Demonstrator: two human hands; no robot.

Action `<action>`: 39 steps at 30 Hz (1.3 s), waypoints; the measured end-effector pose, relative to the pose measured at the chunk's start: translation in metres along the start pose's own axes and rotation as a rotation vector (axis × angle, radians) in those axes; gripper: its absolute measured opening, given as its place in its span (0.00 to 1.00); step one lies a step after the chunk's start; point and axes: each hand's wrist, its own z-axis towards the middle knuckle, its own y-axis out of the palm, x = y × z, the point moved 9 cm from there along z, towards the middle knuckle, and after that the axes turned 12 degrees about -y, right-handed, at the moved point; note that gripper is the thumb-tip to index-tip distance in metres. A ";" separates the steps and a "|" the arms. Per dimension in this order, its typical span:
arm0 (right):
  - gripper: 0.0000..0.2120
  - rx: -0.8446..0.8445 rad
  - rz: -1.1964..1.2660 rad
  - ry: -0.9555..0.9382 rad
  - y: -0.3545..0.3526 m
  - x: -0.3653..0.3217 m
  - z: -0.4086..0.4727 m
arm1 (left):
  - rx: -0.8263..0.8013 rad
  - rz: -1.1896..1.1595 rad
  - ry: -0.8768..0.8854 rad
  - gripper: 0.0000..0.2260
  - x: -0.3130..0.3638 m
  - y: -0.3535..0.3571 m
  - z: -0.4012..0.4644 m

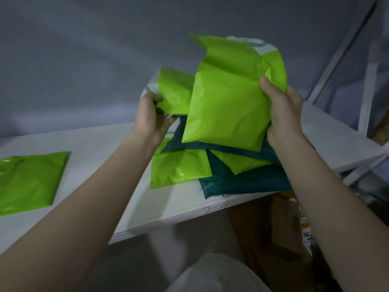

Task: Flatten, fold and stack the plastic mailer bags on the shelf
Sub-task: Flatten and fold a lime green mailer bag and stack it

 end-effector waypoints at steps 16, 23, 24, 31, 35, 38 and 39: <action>0.07 -0.280 -0.322 0.148 0.012 0.075 -0.037 | 0.572 1.306 -0.073 0.46 -0.050 -0.098 0.029; 0.07 -0.292 -0.310 0.020 0.044 0.058 -0.041 | 0.234 0.551 -0.093 0.28 -0.025 -0.069 0.010; 0.07 -0.288 -0.305 0.004 0.050 0.055 -0.042 | 0.156 0.510 -0.102 0.28 -0.022 -0.062 0.006; 0.02 -0.323 -0.258 -0.013 0.101 0.043 -0.064 | 0.061 0.474 0.194 0.05 0.039 -0.067 -0.034; 0.05 -0.368 -0.236 0.017 0.138 0.049 -0.084 | 0.143 0.508 0.297 0.07 0.069 -0.107 -0.056; 0.03 -0.438 -0.238 0.098 0.168 0.073 -0.106 | 0.199 0.528 0.307 0.17 0.080 -0.151 -0.070; 0.03 -0.480 -0.268 0.113 0.177 0.083 -0.115 | 0.206 0.548 0.291 0.25 0.079 -0.166 -0.073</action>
